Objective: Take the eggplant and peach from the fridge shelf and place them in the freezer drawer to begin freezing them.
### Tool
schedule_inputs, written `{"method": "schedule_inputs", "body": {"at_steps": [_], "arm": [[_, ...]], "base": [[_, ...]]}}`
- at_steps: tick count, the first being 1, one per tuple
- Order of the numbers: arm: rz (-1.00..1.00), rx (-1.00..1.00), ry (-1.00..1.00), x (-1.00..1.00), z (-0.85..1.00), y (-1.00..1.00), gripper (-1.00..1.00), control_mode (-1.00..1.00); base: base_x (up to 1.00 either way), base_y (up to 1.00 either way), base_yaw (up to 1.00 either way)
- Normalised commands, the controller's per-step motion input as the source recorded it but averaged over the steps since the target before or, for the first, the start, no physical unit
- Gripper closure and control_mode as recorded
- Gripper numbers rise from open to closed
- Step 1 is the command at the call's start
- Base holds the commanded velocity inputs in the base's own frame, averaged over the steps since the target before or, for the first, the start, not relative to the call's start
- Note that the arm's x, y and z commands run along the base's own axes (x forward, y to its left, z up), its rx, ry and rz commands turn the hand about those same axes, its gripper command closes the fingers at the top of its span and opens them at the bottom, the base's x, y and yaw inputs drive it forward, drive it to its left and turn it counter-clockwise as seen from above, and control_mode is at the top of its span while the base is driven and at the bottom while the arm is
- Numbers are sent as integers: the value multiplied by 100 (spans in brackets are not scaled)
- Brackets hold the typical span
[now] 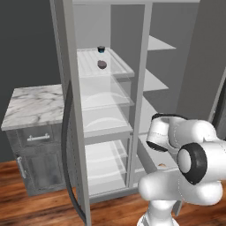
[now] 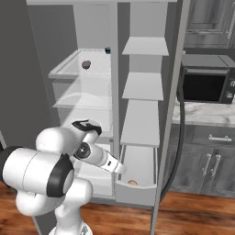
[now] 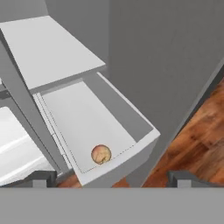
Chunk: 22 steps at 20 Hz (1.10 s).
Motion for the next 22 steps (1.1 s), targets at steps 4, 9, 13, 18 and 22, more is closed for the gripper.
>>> {"method": "schedule_inputs", "body": {"at_steps": [4,9,13,18,22], "arm": [[0,-3,-5,-16,41,0,-100,-100],[0,-14,-4,-24,66,0,-100,-100],[0,-16,0,-16,75,0,-100,-100],[-1,-19,0,-9,82,0,-100,-100],[-4,-22,0,-1,97,0,-100,-100]], "base": [[0,0,0],[0,0,0],[0,0,0],[0,0,0],[0,0,0]]}}
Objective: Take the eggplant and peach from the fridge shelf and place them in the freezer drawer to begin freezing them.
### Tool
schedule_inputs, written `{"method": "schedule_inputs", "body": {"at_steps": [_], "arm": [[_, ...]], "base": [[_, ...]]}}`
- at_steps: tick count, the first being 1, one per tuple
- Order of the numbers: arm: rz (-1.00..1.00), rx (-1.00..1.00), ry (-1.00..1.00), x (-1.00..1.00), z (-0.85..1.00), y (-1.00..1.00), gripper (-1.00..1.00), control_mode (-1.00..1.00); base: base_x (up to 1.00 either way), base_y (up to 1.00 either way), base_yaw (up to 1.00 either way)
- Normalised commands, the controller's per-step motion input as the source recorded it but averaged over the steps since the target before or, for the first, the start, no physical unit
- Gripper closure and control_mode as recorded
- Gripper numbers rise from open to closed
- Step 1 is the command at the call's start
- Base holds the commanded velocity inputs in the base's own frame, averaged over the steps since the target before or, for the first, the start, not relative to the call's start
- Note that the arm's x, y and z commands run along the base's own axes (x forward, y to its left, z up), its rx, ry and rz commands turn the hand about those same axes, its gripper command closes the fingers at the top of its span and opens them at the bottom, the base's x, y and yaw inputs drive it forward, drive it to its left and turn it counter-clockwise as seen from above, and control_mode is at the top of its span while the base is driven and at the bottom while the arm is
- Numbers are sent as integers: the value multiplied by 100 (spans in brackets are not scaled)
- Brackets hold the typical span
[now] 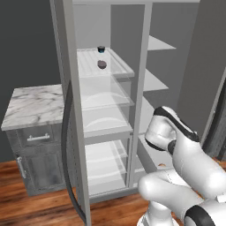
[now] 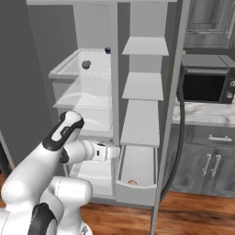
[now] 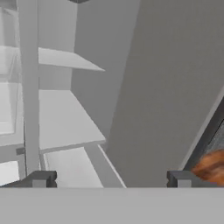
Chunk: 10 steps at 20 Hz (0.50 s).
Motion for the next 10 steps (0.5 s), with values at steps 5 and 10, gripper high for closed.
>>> {"method": "schedule_inputs", "body": {"at_steps": [5,10], "arm": [[-6,-19,2,0,100,3,-100,-100],[-6,-14,3,-4,100,1,-100,-100]], "base": [[0,0,0],[0,0,0]]}}
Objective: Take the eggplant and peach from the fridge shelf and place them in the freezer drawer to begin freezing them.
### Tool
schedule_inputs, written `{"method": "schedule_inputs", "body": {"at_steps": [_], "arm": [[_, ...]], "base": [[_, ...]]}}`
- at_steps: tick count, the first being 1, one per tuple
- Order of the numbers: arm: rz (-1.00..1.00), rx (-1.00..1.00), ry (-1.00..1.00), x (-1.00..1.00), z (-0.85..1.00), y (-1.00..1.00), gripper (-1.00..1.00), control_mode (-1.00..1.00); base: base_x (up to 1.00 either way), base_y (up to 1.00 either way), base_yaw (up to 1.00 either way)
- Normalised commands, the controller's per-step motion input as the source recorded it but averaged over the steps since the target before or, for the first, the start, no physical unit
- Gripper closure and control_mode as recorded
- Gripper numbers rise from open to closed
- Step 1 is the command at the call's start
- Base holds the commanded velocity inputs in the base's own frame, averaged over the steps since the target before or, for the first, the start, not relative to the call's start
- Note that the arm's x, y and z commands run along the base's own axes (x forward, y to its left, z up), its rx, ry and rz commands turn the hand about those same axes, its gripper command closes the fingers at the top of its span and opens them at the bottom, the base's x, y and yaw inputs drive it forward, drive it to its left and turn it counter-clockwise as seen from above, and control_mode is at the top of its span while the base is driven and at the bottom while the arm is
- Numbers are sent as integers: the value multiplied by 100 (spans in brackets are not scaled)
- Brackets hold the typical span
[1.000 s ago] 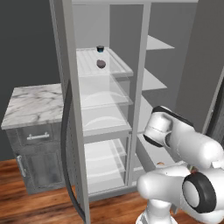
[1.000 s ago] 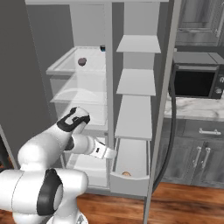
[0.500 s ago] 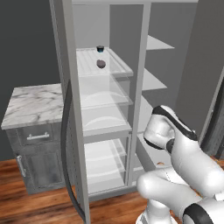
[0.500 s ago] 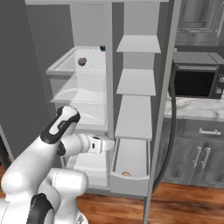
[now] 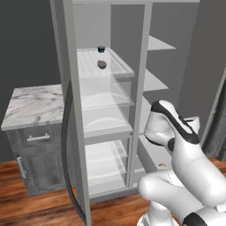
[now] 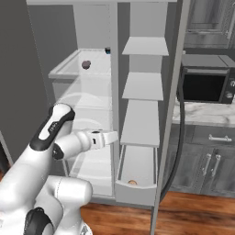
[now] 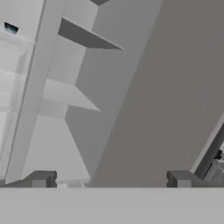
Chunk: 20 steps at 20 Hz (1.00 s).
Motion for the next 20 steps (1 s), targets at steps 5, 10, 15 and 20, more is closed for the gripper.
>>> {"method": "schedule_inputs", "body": {"at_steps": [5,10,15,20], "arm": [[-7,-20,5,-8,100,2,-100,-100],[-7,-29,14,-21,97,0,-100,-100],[-8,-35,19,-22,92,0,-100,-100],[-8,-40,23,-20,95,0,-100,-100]], "base": [[0,0,0],[0,0,0],[0,0,0],[0,0,0]]}}
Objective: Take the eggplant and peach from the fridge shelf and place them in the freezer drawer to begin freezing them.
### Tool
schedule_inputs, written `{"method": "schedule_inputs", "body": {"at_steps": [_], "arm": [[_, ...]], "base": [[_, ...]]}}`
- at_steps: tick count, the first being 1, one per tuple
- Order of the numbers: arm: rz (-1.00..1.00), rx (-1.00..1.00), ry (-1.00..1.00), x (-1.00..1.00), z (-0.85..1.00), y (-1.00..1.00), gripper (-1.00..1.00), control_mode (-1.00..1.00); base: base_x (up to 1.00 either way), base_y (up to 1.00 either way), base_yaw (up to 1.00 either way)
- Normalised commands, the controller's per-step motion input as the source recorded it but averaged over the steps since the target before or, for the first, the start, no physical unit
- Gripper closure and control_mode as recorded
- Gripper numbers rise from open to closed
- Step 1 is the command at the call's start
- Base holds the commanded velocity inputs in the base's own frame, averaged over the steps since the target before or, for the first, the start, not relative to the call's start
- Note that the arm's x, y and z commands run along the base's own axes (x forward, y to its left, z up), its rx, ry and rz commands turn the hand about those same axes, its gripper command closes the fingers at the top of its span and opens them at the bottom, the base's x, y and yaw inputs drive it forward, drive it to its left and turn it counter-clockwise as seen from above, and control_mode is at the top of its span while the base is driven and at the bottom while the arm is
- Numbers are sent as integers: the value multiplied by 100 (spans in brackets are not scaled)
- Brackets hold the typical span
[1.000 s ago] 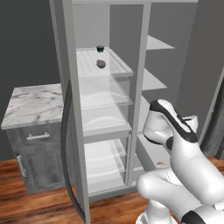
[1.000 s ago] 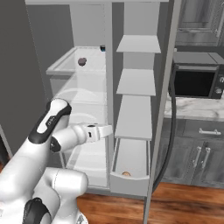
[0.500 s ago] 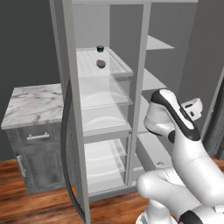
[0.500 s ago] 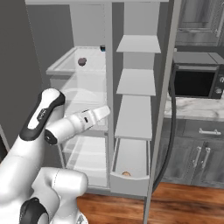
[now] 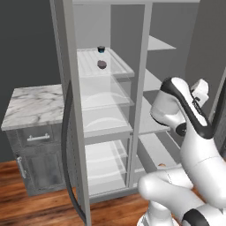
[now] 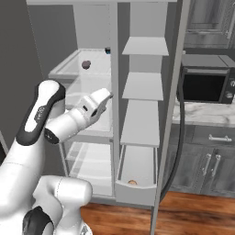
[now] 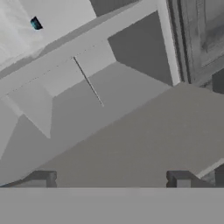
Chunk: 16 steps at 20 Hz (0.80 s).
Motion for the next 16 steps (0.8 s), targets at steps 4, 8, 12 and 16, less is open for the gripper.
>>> {"method": "schedule_inputs", "body": {"at_steps": [4,8,12,16], "arm": [[-8,-46,28,-27,86,1,-100,-100],[-8,-58,30,-27,63,10,-100,-100],[-10,-71,35,-25,32,23,-100,-100],[-13,-75,36,-34,21,19,-100,-100]], "base": [[0,0,0],[0,0,0],[0,0,0],[0,0,0]]}}
